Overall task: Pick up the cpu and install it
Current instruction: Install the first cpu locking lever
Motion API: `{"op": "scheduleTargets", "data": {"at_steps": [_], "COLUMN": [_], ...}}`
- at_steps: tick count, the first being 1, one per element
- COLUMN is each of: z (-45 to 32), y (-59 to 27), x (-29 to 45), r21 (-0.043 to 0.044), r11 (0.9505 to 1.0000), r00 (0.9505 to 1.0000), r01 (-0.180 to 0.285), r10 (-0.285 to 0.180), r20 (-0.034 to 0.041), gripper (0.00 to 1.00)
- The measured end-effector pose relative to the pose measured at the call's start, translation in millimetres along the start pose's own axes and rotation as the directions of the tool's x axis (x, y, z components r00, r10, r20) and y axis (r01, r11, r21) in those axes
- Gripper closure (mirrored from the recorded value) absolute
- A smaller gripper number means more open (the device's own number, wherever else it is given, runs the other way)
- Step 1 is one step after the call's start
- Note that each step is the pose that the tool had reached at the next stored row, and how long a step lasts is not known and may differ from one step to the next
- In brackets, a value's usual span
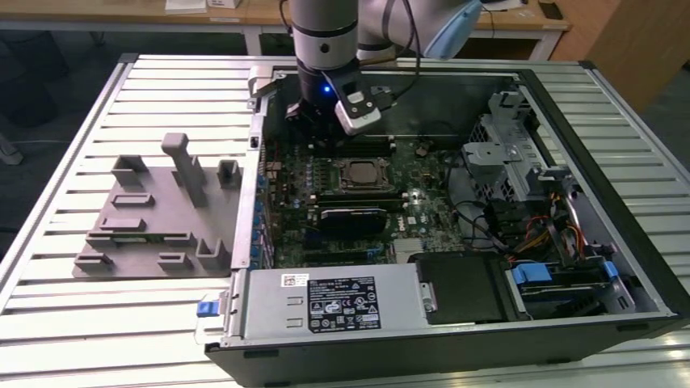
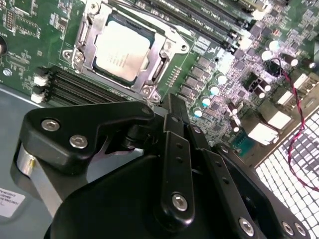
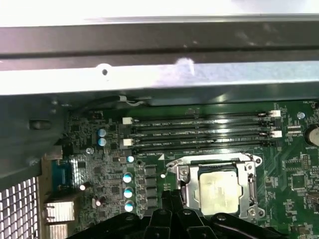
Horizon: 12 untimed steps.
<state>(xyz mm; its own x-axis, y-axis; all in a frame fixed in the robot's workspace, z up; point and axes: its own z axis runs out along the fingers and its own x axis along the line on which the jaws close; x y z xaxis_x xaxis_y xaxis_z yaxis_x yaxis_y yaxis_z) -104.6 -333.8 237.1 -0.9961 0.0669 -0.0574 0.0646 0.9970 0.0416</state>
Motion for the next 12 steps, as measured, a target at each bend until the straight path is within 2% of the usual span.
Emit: {"op": "scheduleTargets", "data": {"at_steps": [4,6,9,12], "z": [-0.3,-0.5,-0.6,-0.7], "y": [-0.4,-0.6,-0.7,-0.8], "x": [5.9,8.2,10.1,11.2], "r21": [-0.0136,-0.0268,-0.0533,-0.0685], "r11": [0.9999,0.9996,0.9986,0.9976], "r00": [1.0000,1.0000,1.0000,1.0000], "r01": [-0.001,-0.002,-0.003,-0.004], "r10": [0.001,0.002,0.003,0.004], "r20": [-0.0008,-0.0017,-0.0035,-0.0045], "gripper": [0.89,0.89,0.89,0.89]}}
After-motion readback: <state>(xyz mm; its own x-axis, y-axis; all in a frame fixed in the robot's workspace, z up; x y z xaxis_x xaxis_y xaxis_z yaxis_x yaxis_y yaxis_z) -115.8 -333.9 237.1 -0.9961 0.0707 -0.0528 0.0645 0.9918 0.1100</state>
